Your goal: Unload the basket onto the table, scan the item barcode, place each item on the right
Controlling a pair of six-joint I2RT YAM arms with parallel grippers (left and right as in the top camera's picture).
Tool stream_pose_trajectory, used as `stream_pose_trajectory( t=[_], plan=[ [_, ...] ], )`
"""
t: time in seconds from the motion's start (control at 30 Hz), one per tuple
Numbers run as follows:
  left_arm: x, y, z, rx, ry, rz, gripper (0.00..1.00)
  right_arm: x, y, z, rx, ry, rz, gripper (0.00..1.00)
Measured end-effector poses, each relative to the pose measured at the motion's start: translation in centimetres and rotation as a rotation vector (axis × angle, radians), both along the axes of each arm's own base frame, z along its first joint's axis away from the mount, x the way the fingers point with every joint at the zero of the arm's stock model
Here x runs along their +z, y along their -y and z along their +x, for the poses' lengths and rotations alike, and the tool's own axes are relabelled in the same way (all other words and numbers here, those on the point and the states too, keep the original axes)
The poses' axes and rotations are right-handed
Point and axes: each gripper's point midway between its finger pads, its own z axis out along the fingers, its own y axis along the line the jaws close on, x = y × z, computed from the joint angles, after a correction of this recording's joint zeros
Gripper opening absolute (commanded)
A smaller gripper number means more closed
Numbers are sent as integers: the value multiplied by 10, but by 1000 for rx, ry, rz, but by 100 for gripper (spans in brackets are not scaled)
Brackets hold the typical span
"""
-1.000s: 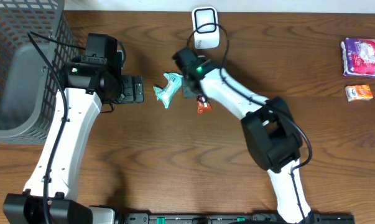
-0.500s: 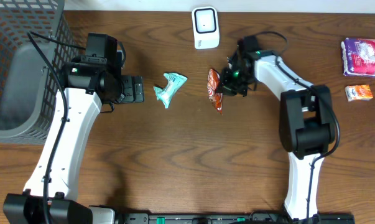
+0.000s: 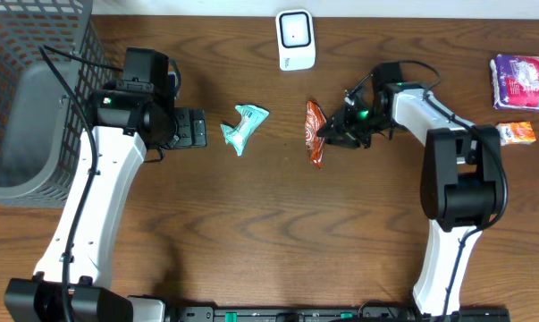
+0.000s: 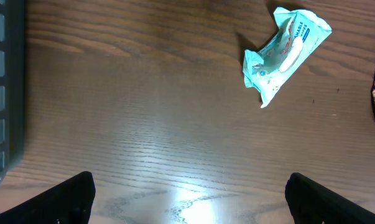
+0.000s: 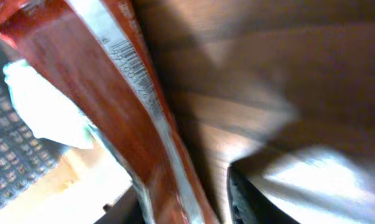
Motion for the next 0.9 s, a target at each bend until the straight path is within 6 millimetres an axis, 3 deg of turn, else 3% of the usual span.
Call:
stream_pose_trajectory(
  t=[0.1, 0.3, 0.5, 0.9],
  plan=[
    [0, 0, 0, 0, 0, 0, 98, 4, 10, -6, 2, 3, -77, 56],
    [0, 0, 0, 0, 0, 0, 98, 19, 23, -9, 15, 67, -248, 60],
    [0, 0, 0, 0, 0, 0, 98, 43, 3, -5, 44, 195, -377, 63],
    [0, 0, 0, 0, 0, 0, 98, 41, -35, -11, 118, 312, -569, 64]
  ],
)
